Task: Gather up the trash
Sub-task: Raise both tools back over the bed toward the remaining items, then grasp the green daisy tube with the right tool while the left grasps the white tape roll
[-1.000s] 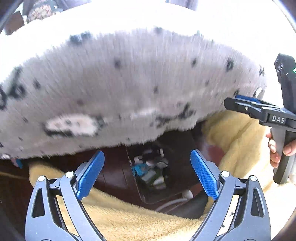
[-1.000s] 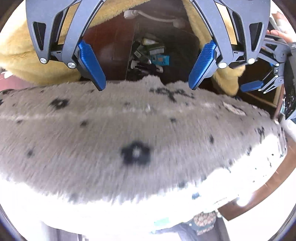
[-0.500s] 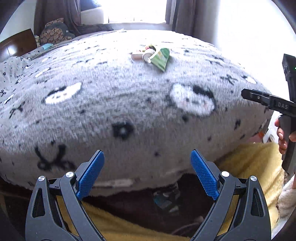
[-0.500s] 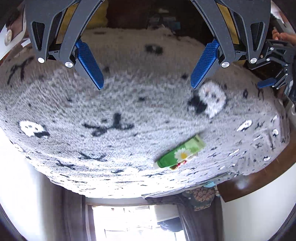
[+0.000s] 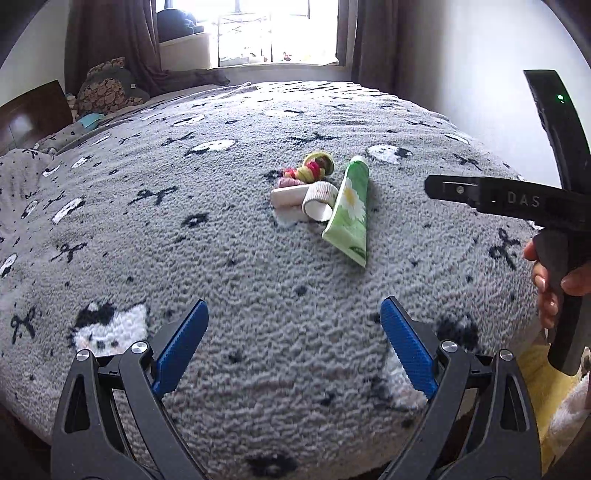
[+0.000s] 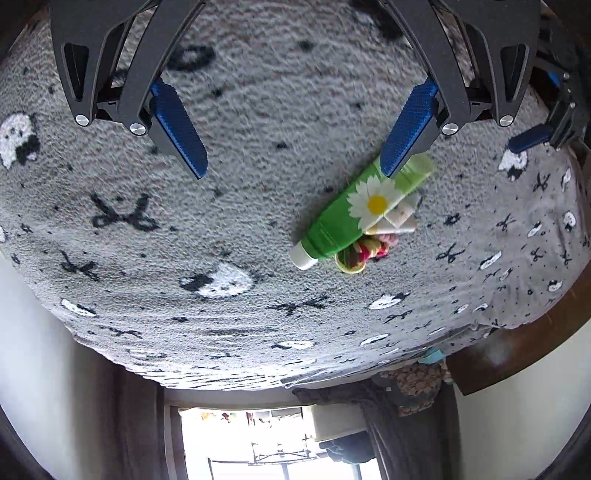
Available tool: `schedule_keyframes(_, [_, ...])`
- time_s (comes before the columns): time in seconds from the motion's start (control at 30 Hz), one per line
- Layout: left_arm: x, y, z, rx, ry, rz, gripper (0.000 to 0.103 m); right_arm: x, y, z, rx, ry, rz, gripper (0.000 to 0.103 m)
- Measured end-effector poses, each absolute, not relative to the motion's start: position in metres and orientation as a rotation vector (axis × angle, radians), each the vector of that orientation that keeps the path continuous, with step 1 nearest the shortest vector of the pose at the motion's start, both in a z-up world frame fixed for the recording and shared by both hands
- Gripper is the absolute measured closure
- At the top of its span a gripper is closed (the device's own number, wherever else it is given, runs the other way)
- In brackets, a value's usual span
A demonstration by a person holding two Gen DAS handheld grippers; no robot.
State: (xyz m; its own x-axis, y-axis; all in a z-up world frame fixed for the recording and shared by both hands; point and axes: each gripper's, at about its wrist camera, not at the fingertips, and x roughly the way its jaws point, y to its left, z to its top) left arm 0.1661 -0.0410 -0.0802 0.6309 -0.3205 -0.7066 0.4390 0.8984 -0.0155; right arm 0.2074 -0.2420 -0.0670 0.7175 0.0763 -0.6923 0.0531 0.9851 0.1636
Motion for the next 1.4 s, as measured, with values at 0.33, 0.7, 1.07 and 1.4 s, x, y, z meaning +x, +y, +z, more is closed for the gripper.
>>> schedule_keyframes(0.33, [0.193,-0.043,-0.068,0.215,0.735,-0.41,0.014,0.299,-0.227,-0.084,0.287,0.915,-0.032,0.016])
schedule_keyframes(0.7, [0.196,-0.039,-0.063,0.233,0.714,-0.41,0.014,0.33,-0.219,-0.103,0.326,0.987,-0.047,0.057])
schedule_keyframes(1.07, [0.212,-0.074,-0.068,0.239,0.719,-0.428,0.015,0.305,-0.249,-0.089,0.296,0.929,-0.018,0.061])
schedule_keyframes(1.4, [0.265,-0.119,-0.092,0.162,0.849,-0.427,0.045,0.275,-0.267,-0.036,0.288,0.838,0.033,0.077])
